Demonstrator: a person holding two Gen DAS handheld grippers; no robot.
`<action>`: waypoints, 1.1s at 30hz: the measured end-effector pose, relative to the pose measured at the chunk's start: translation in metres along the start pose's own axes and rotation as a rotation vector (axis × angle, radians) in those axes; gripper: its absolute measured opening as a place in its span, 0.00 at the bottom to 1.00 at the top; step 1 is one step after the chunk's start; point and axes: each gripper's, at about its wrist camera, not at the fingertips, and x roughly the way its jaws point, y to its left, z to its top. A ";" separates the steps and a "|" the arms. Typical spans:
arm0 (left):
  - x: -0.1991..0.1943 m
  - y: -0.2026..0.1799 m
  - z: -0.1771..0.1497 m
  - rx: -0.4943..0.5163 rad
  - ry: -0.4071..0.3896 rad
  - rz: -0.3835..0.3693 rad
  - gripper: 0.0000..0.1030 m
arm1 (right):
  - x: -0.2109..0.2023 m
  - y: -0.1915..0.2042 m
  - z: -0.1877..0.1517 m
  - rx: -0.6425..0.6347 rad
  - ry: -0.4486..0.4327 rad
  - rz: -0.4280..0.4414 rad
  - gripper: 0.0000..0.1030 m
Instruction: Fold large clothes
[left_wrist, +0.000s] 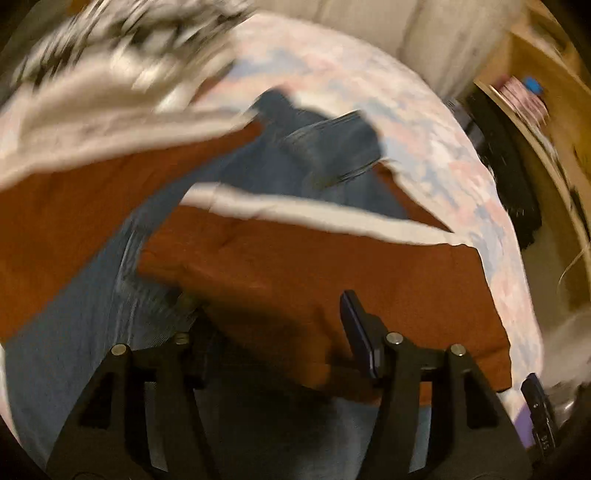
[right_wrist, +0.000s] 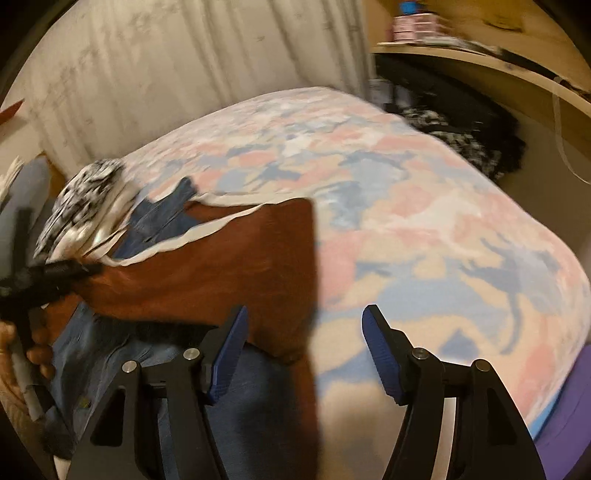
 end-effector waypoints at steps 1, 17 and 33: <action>-0.001 0.011 -0.001 -0.019 0.002 -0.006 0.53 | -0.001 0.005 0.000 -0.007 0.000 0.019 0.65; 0.021 0.055 0.045 0.037 0.077 -0.058 0.60 | 0.071 0.003 0.080 0.002 0.147 0.128 0.84; -0.013 -0.003 0.073 0.282 -0.151 0.084 0.05 | 0.191 -0.023 0.103 0.050 0.287 0.159 0.12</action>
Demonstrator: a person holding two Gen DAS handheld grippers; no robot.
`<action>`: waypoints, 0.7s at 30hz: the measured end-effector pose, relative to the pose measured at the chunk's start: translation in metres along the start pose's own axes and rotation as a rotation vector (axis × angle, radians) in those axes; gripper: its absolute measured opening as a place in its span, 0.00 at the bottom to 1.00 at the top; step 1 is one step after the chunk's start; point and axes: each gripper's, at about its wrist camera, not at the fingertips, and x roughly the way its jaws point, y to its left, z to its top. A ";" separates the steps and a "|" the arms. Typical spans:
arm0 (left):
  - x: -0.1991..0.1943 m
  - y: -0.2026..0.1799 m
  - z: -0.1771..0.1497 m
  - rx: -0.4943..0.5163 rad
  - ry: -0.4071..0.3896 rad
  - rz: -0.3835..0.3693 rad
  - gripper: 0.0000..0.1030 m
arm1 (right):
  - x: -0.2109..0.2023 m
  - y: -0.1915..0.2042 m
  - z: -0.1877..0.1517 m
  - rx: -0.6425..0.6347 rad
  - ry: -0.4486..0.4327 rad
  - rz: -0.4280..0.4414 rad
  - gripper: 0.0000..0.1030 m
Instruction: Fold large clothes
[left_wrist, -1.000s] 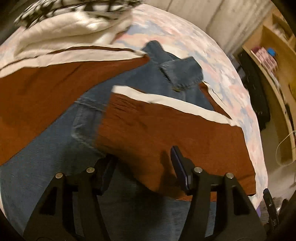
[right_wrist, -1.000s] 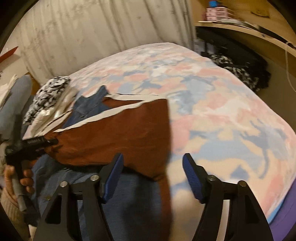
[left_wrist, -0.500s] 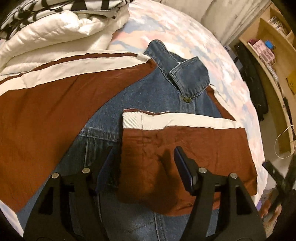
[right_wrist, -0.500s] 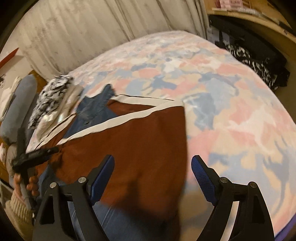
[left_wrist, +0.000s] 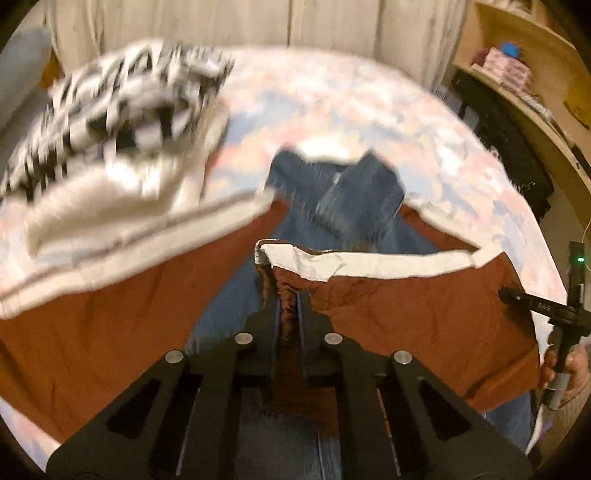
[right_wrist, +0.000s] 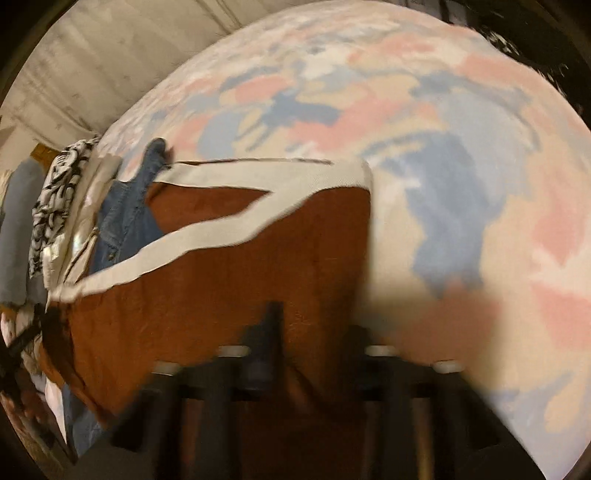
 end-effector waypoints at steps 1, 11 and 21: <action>-0.003 -0.002 0.003 0.000 -0.025 -0.004 0.05 | -0.013 0.004 0.002 -0.020 -0.061 -0.013 0.11; 0.071 0.028 -0.014 -0.113 0.080 0.052 0.16 | -0.008 -0.004 0.006 -0.035 -0.074 -0.207 0.10; 0.016 0.036 -0.023 -0.047 0.006 0.089 0.49 | -0.092 0.050 -0.011 -0.081 -0.189 -0.196 0.51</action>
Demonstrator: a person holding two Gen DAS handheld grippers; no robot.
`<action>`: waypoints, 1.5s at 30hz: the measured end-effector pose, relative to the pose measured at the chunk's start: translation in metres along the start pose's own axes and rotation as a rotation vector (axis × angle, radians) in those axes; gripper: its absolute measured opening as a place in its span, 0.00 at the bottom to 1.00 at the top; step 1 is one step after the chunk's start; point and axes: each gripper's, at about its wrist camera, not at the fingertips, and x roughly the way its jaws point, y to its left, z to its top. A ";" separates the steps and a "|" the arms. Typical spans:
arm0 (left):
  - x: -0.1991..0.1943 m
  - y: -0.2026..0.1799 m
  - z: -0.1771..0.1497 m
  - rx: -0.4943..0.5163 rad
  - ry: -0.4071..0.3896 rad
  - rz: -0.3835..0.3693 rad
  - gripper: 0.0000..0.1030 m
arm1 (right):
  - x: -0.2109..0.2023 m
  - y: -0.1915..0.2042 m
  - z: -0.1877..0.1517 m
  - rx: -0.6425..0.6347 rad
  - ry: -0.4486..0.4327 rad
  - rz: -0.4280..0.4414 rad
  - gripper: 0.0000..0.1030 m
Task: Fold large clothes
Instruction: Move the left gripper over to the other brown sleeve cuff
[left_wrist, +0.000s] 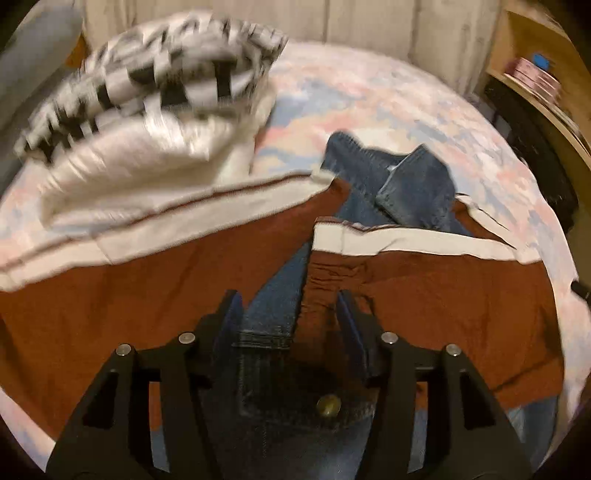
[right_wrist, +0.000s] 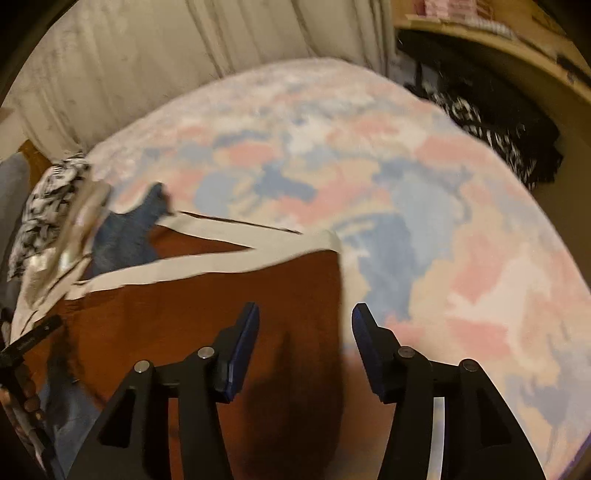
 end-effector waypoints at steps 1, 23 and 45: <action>-0.009 -0.001 -0.002 0.022 -0.014 -0.008 0.49 | -0.010 0.011 -0.002 -0.016 -0.001 0.016 0.51; 0.023 -0.062 -0.045 -0.037 0.123 -0.170 0.49 | 0.018 0.051 -0.101 -0.037 0.100 -0.171 0.48; -0.030 -0.085 -0.060 0.044 0.086 -0.081 0.57 | -0.037 0.028 -0.096 0.092 0.038 -0.037 0.48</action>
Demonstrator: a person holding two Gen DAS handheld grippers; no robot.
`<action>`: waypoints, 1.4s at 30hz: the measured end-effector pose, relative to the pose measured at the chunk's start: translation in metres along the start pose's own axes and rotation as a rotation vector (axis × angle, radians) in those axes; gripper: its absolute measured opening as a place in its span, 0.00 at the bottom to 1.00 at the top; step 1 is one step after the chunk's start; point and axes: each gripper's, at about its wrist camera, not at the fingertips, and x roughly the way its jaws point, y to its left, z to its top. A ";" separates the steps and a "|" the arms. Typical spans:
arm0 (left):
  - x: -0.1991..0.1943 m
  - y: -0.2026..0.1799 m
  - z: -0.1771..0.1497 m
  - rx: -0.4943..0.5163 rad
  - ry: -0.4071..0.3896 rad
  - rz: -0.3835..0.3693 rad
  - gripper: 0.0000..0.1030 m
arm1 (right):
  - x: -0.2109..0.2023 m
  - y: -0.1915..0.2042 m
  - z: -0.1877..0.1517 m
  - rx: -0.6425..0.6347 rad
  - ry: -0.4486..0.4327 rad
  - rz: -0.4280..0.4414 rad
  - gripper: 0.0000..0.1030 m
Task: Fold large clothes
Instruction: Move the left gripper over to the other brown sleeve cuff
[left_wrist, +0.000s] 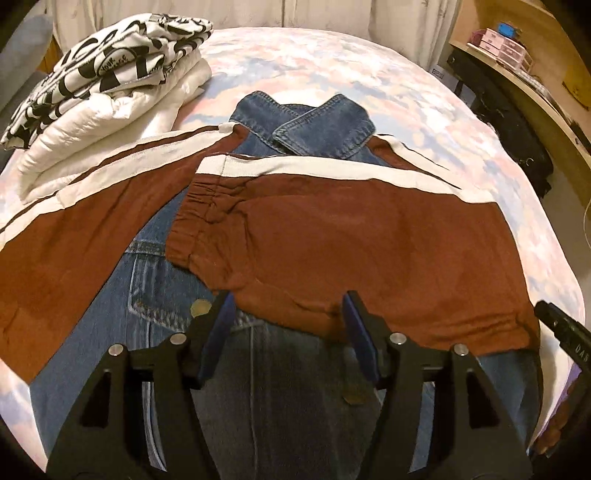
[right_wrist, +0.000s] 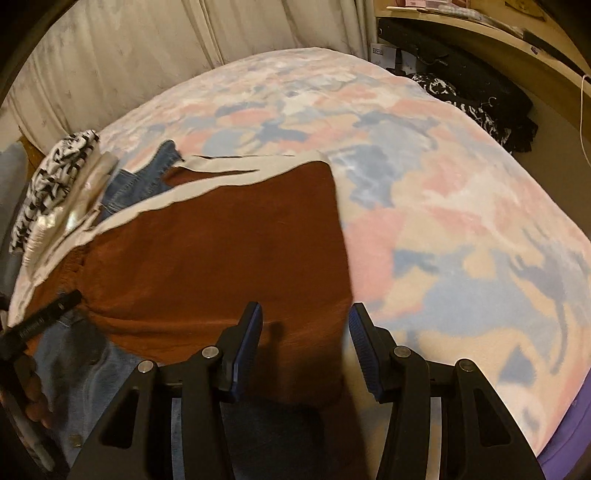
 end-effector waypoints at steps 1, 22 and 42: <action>-0.005 -0.003 -0.003 0.004 -0.006 -0.001 0.57 | -0.002 -0.001 0.000 0.005 -0.001 0.007 0.48; -0.096 0.011 -0.089 -0.090 -0.009 0.012 0.58 | -0.064 0.074 -0.092 -0.099 0.023 0.106 0.52; -0.196 0.159 -0.122 -0.217 -0.091 0.136 0.58 | -0.157 0.181 -0.128 -0.324 -0.067 0.227 0.57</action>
